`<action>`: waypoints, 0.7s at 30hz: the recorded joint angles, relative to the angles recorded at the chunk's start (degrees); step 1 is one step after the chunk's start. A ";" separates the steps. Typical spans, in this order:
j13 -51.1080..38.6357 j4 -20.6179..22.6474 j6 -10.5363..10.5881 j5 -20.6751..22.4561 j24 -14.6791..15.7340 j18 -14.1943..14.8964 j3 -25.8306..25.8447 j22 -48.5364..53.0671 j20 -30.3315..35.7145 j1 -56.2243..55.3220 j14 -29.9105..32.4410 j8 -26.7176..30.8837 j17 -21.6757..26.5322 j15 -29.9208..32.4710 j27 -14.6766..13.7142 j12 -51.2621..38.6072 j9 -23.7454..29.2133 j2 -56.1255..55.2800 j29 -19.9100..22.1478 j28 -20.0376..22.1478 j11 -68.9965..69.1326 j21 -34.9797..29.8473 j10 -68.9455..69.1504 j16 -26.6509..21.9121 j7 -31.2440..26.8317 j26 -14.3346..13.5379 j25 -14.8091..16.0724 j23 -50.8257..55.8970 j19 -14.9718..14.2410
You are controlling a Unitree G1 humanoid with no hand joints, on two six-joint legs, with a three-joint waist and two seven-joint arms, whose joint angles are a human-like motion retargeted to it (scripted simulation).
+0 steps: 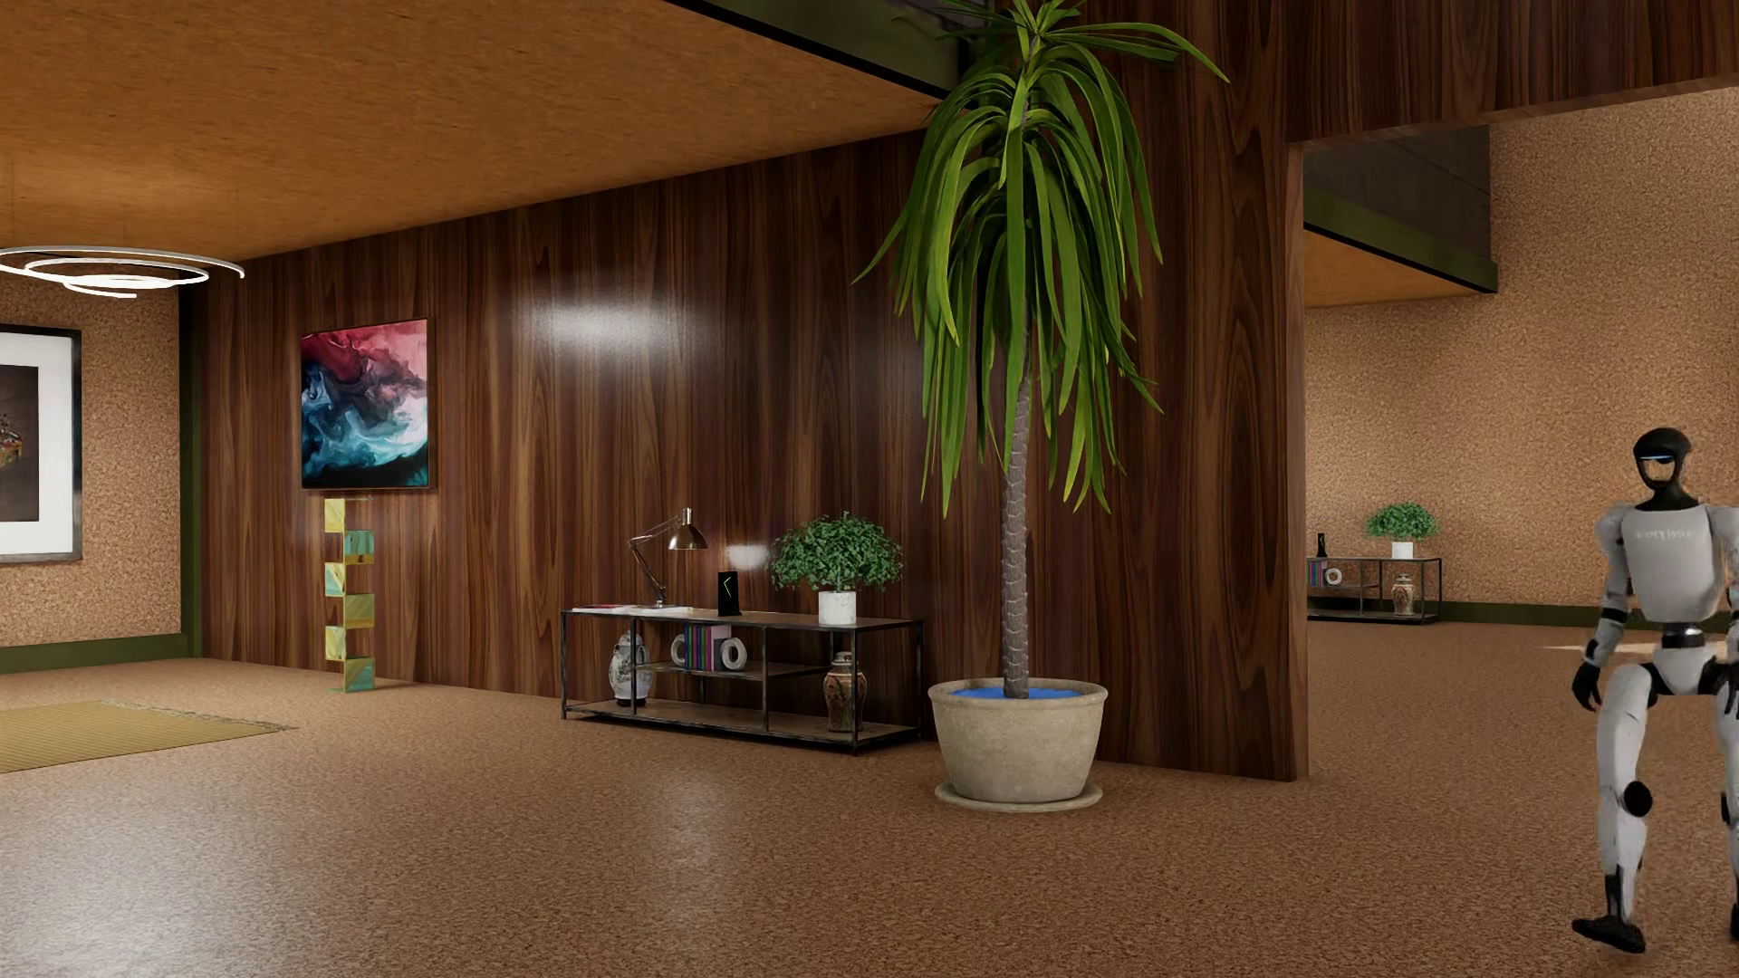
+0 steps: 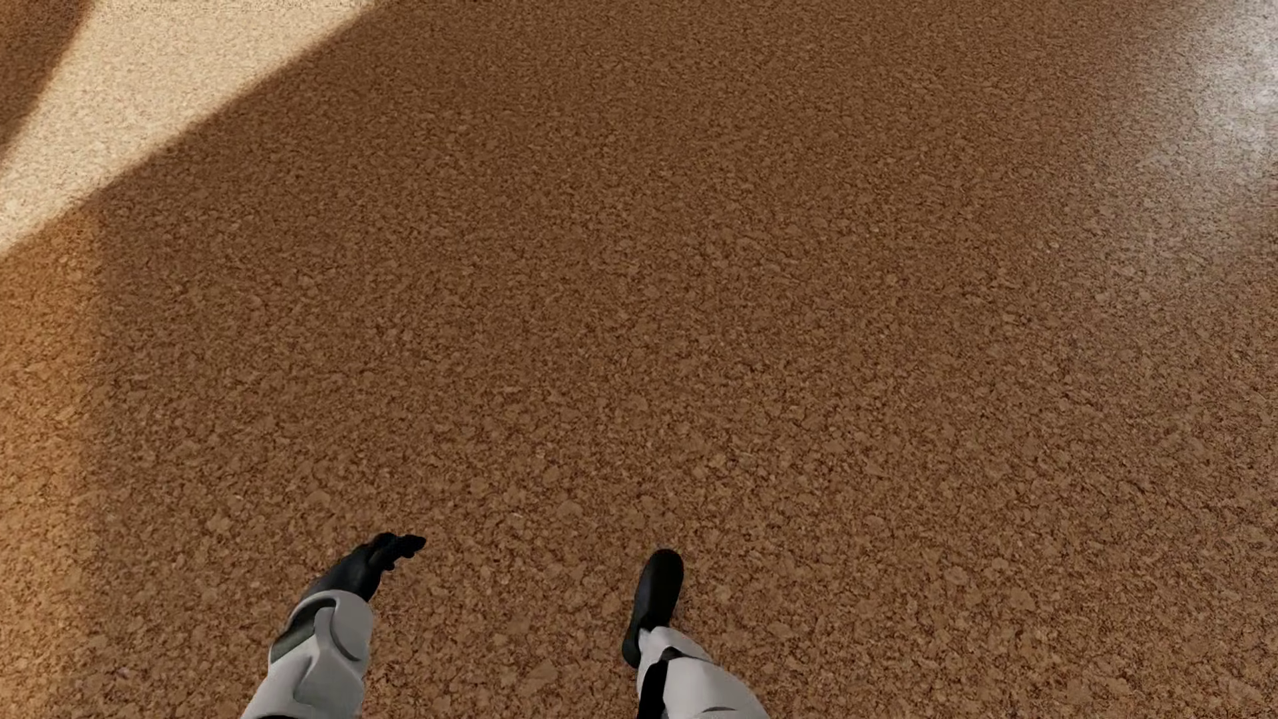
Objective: Go to the shelves
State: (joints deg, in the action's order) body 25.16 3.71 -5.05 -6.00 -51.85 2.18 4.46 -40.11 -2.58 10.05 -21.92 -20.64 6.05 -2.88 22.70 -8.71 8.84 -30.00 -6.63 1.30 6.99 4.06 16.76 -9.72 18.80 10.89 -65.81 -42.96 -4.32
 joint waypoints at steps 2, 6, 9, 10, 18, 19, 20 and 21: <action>0.01 0.37 0.43 -1.42 0.42 1.24 0.08 0.98 0.08 4.56 -1.55 -6.21 -1.27 0.81 -1.25 0.23 0.08 1.26 -3.07 -0.57 8.66 -0.21 1.55 0.31 2.42 -0.31 -3.22 0.57 5.75; -0.67 -6.79 4.09 -0.71 -1.36 0.59 1.56 0.02 1.37 2.42 16.12 -9.32 -9.95 3.80 0.56 5.70 0.12 7.12 0.71 -0.96 17.74 8.20 25.86 2.54 -0.54 -0.46 -1.86 5.30 18.51; -8.38 -11.49 6.65 6.33 -0.37 -1.11 0.06 -1.31 -1.13 -13.83 22.47 -6.06 -11.93 -1.83 2.39 12.41 0.34 13.87 4.00 -3.40 18.44 8.32 56.21 3.96 -9.92 1.71 -3.32 1.19 18.50; -11.52 -12.13 7.10 8.88 -0.26 -2.09 -0.64 -2.34 -1.90 -19.07 19.87 -4.17 -11.18 -2.82 1.36 14.39 0.32 17.10 4.53 -4.24 16.78 6.27 61.70 4.26 -12.94 2.54 -5.55 -0.19 18.47; -32.95 -12.72 9.36 20.74 0.57 -5.35 -6.00 -2.55 -7.01 -37.48 22.39 21.35 -0.23 -11.27 -16.50 28.44 -0.13 36.34 2.74 -5.10 9.94 -9.62 11.59 9.83 -11.27 3.81 -10.89 16.72 18.05; -33.40 -8.00 9.49 20.80 -0.21 -3.06 -6.00 -2.45 -6.39 -36.18 21.92 22.64 0.77 -12.24 -16.34 28.65 -0.09 38.44 3.56 -6.26 9.03 -9.97 -2.89 9.80 -14.93 3.88 -9.57 19.80 18.05; -33.28 -4.25 9.55 20.80 -0.88 3.90 -5.78 -2.04 -6.06 -36.66 20.71 23.00 1.79 -13.14 -16.16 28.71 0.16 40.54 4.50 -7.11 9.03 -10.10 -8.97 9.37 -17.44 3.93 -8.01 21.82 18.00; -32.89 -1.23 9.54 20.76 -0.93 5.69 -5.59 -1.38 -6.36 -37.17 21.07 22.82 2.41 -13.93 -15.38 28.54 0.42 42.50 5.32 -7.18 9.63 -9.61 -9.77 8.98 -18.69 3.86 -5.89 22.58 18.02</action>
State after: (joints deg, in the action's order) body -7.73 2.47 4.49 14.77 -52.79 7.86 -1.13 -41.48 -8.94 -27.13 -0.85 2.18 8.46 -16.82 7.31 19.83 9.26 12.50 -1.31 -5.88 16.63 -5.55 6.98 -0.74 0.11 14.74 -71.70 -20.38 13.70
